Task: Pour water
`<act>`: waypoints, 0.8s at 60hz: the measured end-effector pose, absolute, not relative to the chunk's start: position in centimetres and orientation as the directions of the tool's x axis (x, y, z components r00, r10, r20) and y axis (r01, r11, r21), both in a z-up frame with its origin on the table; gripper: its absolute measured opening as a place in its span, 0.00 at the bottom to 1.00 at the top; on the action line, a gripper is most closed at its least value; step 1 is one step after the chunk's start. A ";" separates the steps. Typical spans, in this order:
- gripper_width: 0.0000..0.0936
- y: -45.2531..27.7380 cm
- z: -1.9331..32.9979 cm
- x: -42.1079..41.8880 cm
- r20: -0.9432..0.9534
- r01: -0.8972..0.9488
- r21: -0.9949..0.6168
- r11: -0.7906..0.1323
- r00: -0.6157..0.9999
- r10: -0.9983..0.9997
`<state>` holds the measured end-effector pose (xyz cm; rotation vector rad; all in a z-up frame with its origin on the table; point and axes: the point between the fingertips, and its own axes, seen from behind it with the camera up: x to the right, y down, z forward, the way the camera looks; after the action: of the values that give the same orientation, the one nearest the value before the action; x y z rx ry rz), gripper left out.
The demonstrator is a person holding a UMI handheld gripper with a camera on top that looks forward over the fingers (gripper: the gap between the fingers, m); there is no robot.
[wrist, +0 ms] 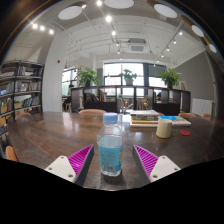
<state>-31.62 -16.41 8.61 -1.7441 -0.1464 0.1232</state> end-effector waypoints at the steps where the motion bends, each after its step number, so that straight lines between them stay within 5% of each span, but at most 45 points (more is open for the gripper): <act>1: 0.84 -16.0 8.7 -31.8 -0.002 0.027 -0.984 -0.174 0.987 0.164; 14: 0.82 -12.2 8.0 -33.8 0.011 0.041 -0.984 -0.175 0.985 0.170; 19: 0.72 -11.9 8.0 -34.2 0.005 0.034 -0.986 -0.162 0.985 0.175; 24: 0.49 -11.4 8.5 -33.5 0.004 0.027 -0.989 -0.147 0.989 0.151; 37: 0.32 -11.2 8.3 -33.8 -0.025 0.001 -0.991 -0.132 0.980 0.196; 48: 0.32 -11.0 8.4 -33.5 -0.038 -0.009 -0.990 -0.140 0.978 0.205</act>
<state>-33.55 -10.96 8.35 -1.7030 -0.1487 0.1861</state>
